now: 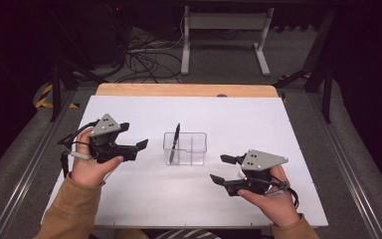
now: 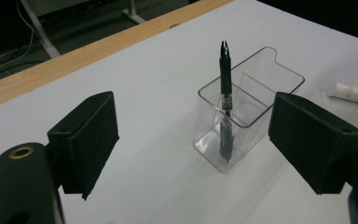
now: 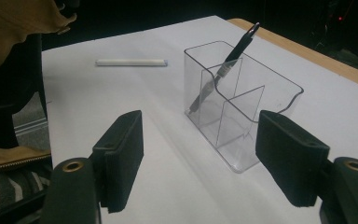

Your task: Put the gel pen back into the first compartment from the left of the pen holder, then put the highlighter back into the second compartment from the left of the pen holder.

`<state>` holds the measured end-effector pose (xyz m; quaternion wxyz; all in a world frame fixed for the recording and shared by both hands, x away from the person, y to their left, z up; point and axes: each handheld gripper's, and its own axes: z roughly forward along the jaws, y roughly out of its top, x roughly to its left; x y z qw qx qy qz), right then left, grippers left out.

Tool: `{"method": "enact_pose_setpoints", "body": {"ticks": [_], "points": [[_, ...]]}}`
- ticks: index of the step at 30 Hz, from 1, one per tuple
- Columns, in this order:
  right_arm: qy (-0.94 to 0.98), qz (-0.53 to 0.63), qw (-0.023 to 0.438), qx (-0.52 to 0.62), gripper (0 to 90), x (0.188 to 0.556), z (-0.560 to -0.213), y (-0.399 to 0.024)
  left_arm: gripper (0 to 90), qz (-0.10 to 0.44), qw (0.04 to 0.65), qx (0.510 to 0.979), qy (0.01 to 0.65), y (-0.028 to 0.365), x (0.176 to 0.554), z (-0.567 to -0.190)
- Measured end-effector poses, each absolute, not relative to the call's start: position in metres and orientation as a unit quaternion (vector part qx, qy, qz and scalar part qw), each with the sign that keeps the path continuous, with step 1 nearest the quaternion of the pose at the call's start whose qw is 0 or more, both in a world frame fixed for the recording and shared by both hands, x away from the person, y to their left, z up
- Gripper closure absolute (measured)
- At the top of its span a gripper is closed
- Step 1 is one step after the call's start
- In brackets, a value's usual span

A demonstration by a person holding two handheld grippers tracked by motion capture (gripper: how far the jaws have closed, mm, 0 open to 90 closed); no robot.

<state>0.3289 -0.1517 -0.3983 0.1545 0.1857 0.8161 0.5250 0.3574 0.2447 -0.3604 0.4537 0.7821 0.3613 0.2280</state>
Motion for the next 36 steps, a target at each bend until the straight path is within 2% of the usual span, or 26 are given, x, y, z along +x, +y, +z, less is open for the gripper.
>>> {"method": "enact_pose_setpoints", "body": {"ticks": [15,36], "points": [[0.811,0.526,0.165,0.199,33.1,0.331,-0.397,-0.159,16.3,0.229,0.436,0.785,0.377,0.267,0.35,-0.37],[0.808,0.509,0.195,0.225,32.1,0.338,-0.399,-0.174,17.2,0.198,0.393,0.81,0.388,0.299,0.351,-0.397]]}}
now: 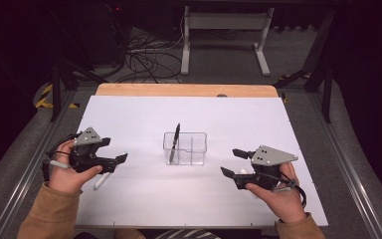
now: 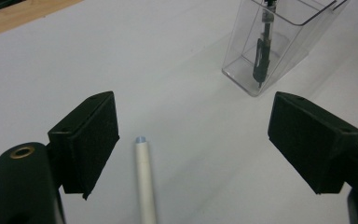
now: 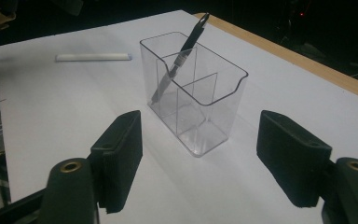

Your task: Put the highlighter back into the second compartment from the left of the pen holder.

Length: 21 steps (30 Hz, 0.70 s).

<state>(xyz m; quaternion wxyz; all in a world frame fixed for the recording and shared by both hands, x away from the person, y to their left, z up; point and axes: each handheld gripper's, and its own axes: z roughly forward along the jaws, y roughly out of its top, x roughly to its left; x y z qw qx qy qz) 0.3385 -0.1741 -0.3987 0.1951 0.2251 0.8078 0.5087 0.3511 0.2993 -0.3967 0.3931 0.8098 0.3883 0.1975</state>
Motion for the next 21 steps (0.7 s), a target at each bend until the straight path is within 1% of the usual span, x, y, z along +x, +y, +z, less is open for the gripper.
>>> {"method": "enact_pose_setpoints", "body": {"ticks": [3,8,11,17,19,21], "points": [[0.808,0.508,0.195,0.226,32.1,0.339,-0.399,-0.175,18.5,0.192,0.389,0.811,0.393,0.303,0.351,-0.401],[0.809,0.507,0.195,0.226,31.7,0.338,-0.399,-0.175,21.2,0.187,0.366,0.814,0.41,0.308,0.35,-0.404],[0.809,0.505,0.196,0.226,31.7,0.338,-0.399,-0.175,21.2,0.169,0.367,0.808,0.429,0.31,0.348,-0.405],[0.811,0.503,0.196,0.225,31.6,0.339,-0.4,-0.173,22.9,0.17,0.363,0.807,0.433,0.31,0.348,-0.407],[0.811,0.503,0.196,0.225,31.7,0.339,-0.4,-0.173,25.7,0.17,0.36,0.808,0.434,0.311,0.348,-0.408],[0.811,0.504,0.196,0.224,31.6,0.339,-0.4,-0.173,28.0,0.158,0.359,0.807,0.44,0.309,0.348,-0.409]]}}
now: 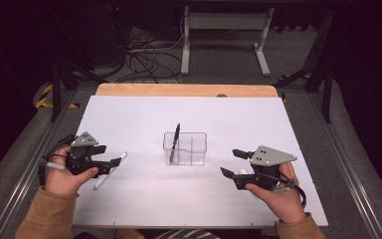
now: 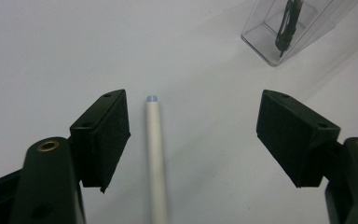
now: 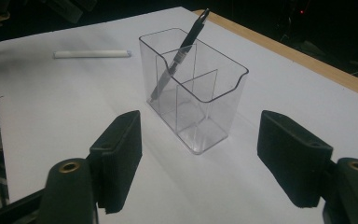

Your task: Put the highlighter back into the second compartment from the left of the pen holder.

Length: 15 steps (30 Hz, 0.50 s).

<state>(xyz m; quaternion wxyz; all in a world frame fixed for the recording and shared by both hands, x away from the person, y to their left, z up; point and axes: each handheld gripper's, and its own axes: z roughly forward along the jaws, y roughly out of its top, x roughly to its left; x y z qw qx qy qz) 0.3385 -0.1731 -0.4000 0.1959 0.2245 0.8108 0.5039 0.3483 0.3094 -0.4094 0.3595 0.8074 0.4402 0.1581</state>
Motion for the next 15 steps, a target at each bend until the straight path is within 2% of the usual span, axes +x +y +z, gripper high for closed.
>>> {"method": "enact_pose_setpoints", "body": {"ticks": [7,15], "points": [[0.811,0.504,0.193,0.225,32.4,0.3383,-0.4005,-0.1727,32.5,0.137,0.343,0.806,0.463,0.3065,0.3503,-0.4113],[0.812,0.502,0.192,0.225,32.6,0.3387,-0.4015,-0.1713,34.5,0.162,0.286,0.814,0.478,0.3045,0.3557,-0.4146]]}}
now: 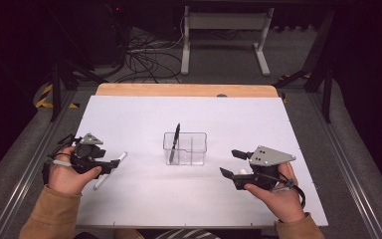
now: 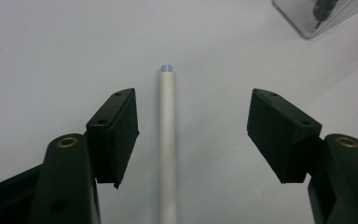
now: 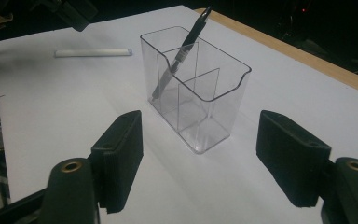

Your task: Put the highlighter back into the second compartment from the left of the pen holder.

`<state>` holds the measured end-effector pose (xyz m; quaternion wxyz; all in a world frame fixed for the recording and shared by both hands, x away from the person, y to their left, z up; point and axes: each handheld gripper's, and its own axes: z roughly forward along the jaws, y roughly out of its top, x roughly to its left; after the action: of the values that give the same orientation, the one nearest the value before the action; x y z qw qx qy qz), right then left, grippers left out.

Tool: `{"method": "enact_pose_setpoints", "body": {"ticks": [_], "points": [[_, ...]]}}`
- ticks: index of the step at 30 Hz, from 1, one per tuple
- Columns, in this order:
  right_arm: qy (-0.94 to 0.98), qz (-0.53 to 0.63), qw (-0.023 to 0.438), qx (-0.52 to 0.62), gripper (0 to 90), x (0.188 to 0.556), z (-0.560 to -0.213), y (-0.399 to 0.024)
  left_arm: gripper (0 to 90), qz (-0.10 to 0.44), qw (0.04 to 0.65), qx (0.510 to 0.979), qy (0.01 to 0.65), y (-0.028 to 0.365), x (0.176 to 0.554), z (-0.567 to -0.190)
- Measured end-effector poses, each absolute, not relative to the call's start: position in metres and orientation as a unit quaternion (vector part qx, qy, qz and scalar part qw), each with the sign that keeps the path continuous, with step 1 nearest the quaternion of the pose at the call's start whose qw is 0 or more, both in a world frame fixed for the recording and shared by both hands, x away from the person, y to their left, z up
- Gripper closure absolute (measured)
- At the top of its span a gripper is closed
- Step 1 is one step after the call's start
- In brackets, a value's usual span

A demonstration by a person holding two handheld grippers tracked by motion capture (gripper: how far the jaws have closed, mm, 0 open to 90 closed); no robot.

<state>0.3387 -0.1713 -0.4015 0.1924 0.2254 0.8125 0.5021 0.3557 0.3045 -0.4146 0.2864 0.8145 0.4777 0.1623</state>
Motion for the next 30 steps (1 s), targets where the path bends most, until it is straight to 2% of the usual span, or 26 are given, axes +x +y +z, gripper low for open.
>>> {"method": "enact_pose_setpoints", "body": {"ticks": [19,24,30], "points": [[0.816,0.498,0.191,0.223,32.8,0.339,-0.404,-0.169,45.0,0.128,0.194,0.835,0.499,0.3,0.382,-0.431],[0.817,0.497,0.189,0.224,32.7,0.34,-0.404,-0.169,56.0,0.104,0.179,0.837,0.507,0.299,0.386,-0.436],[0.818,0.496,0.19,0.223,32.7,0.34,-0.405,-0.168,61.2,0.081,0.175,0.833,0.519,0.297,0.388,-0.437]]}}
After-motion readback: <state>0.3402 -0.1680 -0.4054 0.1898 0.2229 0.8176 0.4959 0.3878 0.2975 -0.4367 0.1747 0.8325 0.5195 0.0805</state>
